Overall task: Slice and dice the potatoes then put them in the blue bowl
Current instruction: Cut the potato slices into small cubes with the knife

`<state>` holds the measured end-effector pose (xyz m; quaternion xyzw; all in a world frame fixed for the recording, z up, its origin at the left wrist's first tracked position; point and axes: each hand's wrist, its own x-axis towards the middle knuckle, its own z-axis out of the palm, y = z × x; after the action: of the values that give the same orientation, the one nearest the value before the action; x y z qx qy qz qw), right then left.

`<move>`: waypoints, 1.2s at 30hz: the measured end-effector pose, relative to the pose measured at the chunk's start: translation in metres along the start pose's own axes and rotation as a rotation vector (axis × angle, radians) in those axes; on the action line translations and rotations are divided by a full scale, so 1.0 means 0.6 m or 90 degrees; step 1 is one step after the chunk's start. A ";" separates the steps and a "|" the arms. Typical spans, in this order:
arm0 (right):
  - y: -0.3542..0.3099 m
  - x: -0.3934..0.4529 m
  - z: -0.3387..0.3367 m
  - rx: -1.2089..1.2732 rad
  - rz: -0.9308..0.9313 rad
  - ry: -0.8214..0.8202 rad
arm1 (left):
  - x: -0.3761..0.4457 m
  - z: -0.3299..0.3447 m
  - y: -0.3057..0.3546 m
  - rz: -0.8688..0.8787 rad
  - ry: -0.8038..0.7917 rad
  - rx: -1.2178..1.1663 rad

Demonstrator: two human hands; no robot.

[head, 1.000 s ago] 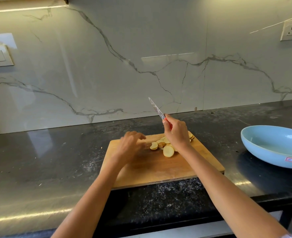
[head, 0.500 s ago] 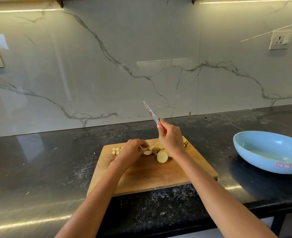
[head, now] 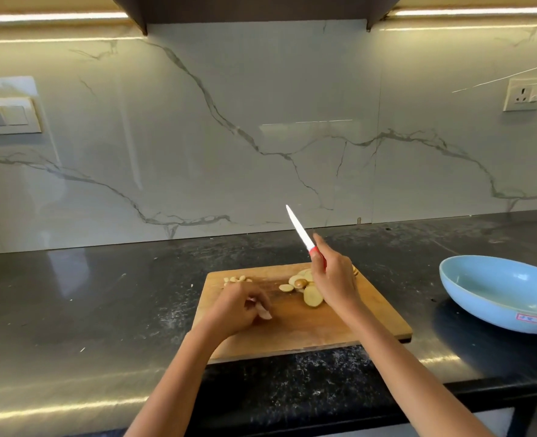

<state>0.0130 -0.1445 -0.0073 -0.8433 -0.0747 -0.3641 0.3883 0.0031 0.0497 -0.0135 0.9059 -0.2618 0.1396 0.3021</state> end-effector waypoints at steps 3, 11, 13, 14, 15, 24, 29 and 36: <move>-0.013 -0.036 -0.012 -0.031 0.023 -0.088 | -0.005 -0.008 -0.015 -0.032 0.027 -0.038; -0.074 -0.093 -0.050 -0.224 0.033 -0.270 | -0.008 -0.018 -0.027 -0.068 -0.039 -0.059; -0.088 -0.101 -0.053 -0.289 0.030 -0.303 | -0.007 -0.014 -0.025 -0.066 -0.019 -0.046; -0.093 -0.103 -0.053 -0.305 0.027 -0.317 | -0.008 -0.012 -0.022 -0.068 -0.008 -0.039; -0.099 -0.104 -0.054 -0.315 0.025 -0.327 | -0.009 -0.009 -0.019 -0.069 0.001 -0.033; -0.123 -0.113 -0.070 -0.390 0.039 -0.335 | -0.008 0.003 -0.010 -0.048 0.022 -0.083; -0.135 -0.114 -0.074 -0.396 0.046 -0.353 | -0.009 0.003 -0.012 -0.046 0.009 -0.058; -0.155 -0.113 -0.066 -0.383 0.031 -0.366 | -0.004 0.007 -0.017 -0.049 0.016 -0.057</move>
<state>-0.0963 -0.0981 0.0205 -0.9880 -0.0504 -0.1101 0.0964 0.0069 0.0552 -0.0225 0.8992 -0.2289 0.1271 0.3505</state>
